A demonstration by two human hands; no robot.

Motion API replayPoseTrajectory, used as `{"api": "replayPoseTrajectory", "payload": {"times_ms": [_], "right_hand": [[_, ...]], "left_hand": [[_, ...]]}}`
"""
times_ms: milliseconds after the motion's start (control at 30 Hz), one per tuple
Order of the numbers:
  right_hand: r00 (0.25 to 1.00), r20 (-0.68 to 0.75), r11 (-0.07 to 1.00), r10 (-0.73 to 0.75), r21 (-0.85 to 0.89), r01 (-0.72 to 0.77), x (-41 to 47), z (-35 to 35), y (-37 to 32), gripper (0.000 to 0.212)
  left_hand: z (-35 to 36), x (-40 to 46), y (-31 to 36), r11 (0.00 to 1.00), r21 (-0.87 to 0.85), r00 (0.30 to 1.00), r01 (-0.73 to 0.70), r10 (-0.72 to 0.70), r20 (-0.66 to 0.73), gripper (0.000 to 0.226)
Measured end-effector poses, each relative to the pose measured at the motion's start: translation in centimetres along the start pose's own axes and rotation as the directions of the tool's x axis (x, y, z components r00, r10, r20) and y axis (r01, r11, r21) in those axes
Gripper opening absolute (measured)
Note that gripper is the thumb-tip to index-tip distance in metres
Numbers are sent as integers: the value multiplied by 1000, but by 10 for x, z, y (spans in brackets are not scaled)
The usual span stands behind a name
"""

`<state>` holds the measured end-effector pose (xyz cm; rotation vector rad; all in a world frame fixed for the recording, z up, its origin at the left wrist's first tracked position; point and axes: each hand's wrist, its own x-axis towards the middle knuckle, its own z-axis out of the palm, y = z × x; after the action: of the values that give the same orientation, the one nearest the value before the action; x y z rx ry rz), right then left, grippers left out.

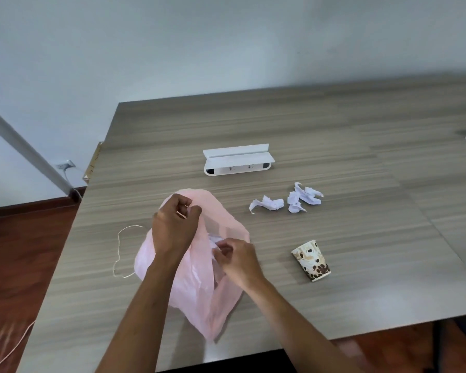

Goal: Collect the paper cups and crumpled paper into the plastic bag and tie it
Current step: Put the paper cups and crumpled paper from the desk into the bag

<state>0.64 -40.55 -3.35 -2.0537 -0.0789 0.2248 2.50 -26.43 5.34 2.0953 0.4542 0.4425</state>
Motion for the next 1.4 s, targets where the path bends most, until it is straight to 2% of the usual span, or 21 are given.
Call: {"api": "replayPoseTrajectory", "payload": {"times_ms": [100,167,233,267,300,367,400,467,500,567,600,633,733,800,900,1167,1300,1400], "right_hand": [[975,199,993,-102,71,89,8,3,-13,41],[973,192,990,-127,89,112,10,-1,-13,40],[984,-19,983,-178,48,179,4,-8,-6,26],[961,-176,977,-213,-45,208,0,-10,-1,19],[917,-321,966,-237,-176,188,-5,-13,5,21],[864,-472,945,-176,-327,14,-14,-18,22,45],[878,-475,947,-58,-305,-103,-14,-19,32,58],[896,-350,905,272,-224,-362,-10,-20,51,75],[881,-254,864,399,-218,-454,-8,-18,58,69],[860,-126,833,494,-216,-510,-3,-18,59,34],[867,-138,846,479,-192,-498,-2,-20,57,20],[880,-165,872,445,-146,-468,0,-23,52,16],[887,-377,964,266,84,-254,12,-46,18,30],[881,-423,977,211,126,-173,23,-61,-4,31],[925,-272,964,264,49,-261,37,-73,-12,33],[939,-152,945,310,-59,-321,31,-87,25,30],[967,-113,970,227,-59,-235,40,-104,40,29],[984,48,982,174,-76,-170,51,-127,55,26]], "left_hand": [[-11,8,4,998,-56,999,11,-14,-52,6],[-22,14,3,997,-70,996,15,-22,-92,4],[-34,19,-2,997,-73,992,35,-44,-119,3],[-40,21,-6,996,-78,989,52,-62,-133,3],[-44,24,-9,995,-77,986,64,-75,-148,3],[-52,27,-15,994,-70,981,83,-93,-169,4],[-55,28,-18,993,-69,979,93,-104,-174,5],[-60,28,-21,991,-80,976,108,-121,-179,4],[-62,27,-22,990,-87,976,112,-126,-177,4],[-65,27,-24,989,-93,977,115,-130,-167,4],[-68,27,-25,989,-92,978,117,-131,-164,4],[-70,27,-25,989,-92,977,115,-129,-168,4],[-78,30,-23,989,-96,964,116,-136,-229,7],[-82,32,-24,985,-85,950,153,-170,-263,9],[-81,29,-29,979,-87,957,184,-199,-213,9],[-43,-4,-25,980,-20,980,198,-198,-22,22],[-19,-15,-18,980,8,980,201,-201,9,24],[0,-22,-13,974,37,974,221,-219,-54,19]]}}
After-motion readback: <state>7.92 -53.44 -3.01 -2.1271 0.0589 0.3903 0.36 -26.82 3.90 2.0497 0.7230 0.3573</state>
